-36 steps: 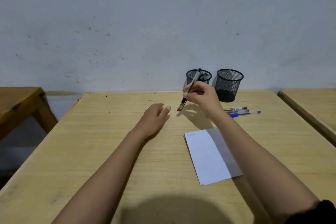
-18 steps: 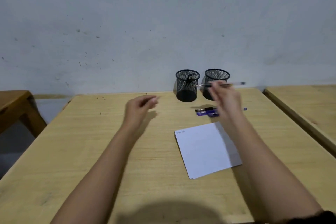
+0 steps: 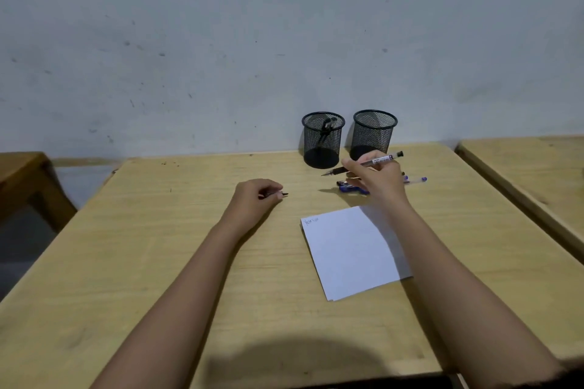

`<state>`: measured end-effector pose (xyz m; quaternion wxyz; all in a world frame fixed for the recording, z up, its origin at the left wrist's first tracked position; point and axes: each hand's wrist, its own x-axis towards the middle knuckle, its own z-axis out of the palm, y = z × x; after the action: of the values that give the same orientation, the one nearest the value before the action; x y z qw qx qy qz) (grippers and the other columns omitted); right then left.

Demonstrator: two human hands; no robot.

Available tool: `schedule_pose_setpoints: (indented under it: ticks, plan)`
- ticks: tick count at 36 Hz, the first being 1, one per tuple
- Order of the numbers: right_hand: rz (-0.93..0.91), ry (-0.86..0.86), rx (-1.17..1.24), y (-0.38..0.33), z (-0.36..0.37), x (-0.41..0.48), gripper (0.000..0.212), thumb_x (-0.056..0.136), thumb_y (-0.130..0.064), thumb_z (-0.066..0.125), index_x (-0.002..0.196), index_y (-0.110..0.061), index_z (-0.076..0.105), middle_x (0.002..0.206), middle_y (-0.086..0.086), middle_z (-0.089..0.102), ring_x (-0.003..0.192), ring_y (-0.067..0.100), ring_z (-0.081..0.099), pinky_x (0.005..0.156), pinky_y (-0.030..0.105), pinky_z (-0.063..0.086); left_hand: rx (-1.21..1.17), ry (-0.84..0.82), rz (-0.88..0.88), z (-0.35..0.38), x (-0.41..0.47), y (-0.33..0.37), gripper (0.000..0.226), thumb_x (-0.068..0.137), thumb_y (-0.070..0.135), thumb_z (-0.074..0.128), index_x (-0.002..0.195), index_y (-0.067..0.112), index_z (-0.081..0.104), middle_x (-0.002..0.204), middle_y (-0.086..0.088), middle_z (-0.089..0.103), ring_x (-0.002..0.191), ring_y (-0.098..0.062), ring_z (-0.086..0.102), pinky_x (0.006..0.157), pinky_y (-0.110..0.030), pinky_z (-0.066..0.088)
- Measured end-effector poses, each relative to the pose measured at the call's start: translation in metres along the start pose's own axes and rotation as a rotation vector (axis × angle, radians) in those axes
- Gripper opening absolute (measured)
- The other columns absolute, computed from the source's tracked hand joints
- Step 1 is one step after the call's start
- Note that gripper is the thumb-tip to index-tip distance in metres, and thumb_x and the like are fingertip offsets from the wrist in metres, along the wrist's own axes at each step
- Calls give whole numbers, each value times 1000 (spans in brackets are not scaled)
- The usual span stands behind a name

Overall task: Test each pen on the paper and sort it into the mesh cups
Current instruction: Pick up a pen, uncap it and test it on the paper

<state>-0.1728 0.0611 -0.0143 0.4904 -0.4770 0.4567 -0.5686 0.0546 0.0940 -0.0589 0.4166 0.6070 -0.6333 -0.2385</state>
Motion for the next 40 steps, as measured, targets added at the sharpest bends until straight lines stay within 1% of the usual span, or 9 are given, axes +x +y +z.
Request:
schedule_pose_setpoints:
  ticks: [5,8,10,16,19,22,24,29,40]
  plan:
    - [10,-122,110,10,9,-8,24,82,-1,65,69,-10,47,57,8,50,48,20,54,49,26,48,80,-8,37,4,1,3,18,85,13,66,101,9,70,97,-1,65,91,-9,58,74,-5,39]
    - [41,-157,135,13,15,-13,4,86,-1,59,82,0,59,71,16,60,60,21,63,58,25,56,138,-29,47,6,3,4,16,86,15,65,99,9,71,99,-4,61,91,-12,57,76,-11,41]
    - [43,-175,136,14,17,-16,10,87,-1,57,92,7,62,79,20,63,66,22,64,64,24,57,160,-31,48,8,4,4,16,86,16,64,99,10,72,100,-6,60,92,-15,56,80,-20,42]
    - [1,-178,86,15,20,-24,11,77,9,66,86,8,61,72,15,61,61,15,60,59,18,51,226,-48,58,11,3,7,31,89,24,61,115,7,65,107,-6,55,103,-18,54,85,-23,40]
    - [-15,-172,17,13,20,-28,15,74,8,69,75,-3,58,67,11,59,54,10,56,52,17,46,237,-38,89,10,-5,14,36,91,26,57,122,8,60,112,-3,53,107,-12,47,85,-19,34]
    - [12,-193,32,14,21,-32,14,76,5,68,76,-2,55,64,12,56,47,10,52,46,17,45,193,-40,109,9,-21,24,34,94,28,53,121,10,60,110,2,54,98,-5,49,76,-4,35]
    - [23,-217,57,16,22,-33,16,76,4,69,78,-2,55,63,14,56,47,12,53,48,19,47,146,-76,116,10,-36,29,34,94,31,51,121,12,61,112,4,57,98,-5,53,78,-2,38]
    - [34,-203,65,20,29,-32,22,73,9,69,78,-5,52,61,13,56,48,15,55,54,23,50,164,-187,110,14,-63,33,46,92,45,49,131,20,52,132,6,55,119,-7,51,100,-30,44]
    - [86,-180,36,27,34,-26,24,75,11,66,72,-6,49,60,15,55,40,10,54,43,18,48,419,-244,125,25,-69,32,49,95,46,42,140,26,41,152,8,32,141,-11,28,112,-35,30]
